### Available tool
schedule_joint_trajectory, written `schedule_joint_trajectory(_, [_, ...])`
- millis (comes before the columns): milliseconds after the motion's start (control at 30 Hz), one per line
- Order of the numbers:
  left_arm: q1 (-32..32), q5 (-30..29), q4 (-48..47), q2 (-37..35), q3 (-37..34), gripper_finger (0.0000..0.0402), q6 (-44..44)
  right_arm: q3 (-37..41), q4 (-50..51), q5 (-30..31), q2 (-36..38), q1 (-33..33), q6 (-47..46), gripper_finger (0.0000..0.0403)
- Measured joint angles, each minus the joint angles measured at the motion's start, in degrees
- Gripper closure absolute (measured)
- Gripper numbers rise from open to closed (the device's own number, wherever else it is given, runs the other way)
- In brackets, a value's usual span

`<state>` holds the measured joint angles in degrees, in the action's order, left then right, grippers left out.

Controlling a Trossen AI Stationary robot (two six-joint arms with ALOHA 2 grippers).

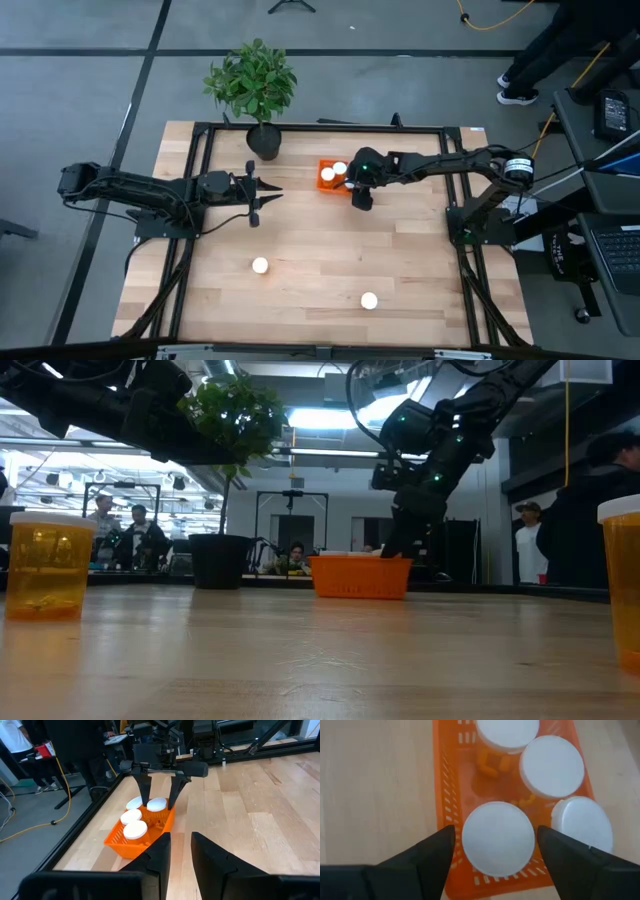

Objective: Pick and place pill bottles into a basket
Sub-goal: Put the left orange pill bottle into the orange bin

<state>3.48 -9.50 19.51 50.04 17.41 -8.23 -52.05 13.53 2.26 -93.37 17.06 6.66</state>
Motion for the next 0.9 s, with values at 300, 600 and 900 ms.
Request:
schedule_joint_trajectory(300, [0.0, 0.0, 0.0, 0.0, 0.0, 0.0329, 0.0, 0.1, 3.7, 0.2, 5.8, 0.0, -0.2, 0.012])
schedule_joint_trajectory(600, [0.0, 0.0, 0.0, 0.0, 0.0, 0.0329, 0.0, 0.1, 4.1, -0.4, 9.0, -0.1, -0.1, 0.0121])
schedule_joint_trajectory(900, [0.0, 0.0, 0.0, 0.0, 0.0, 0.0329, 0.0, 0.1, -0.5, 0.2, 16.2, -4.3, 2.7, 0.0139])
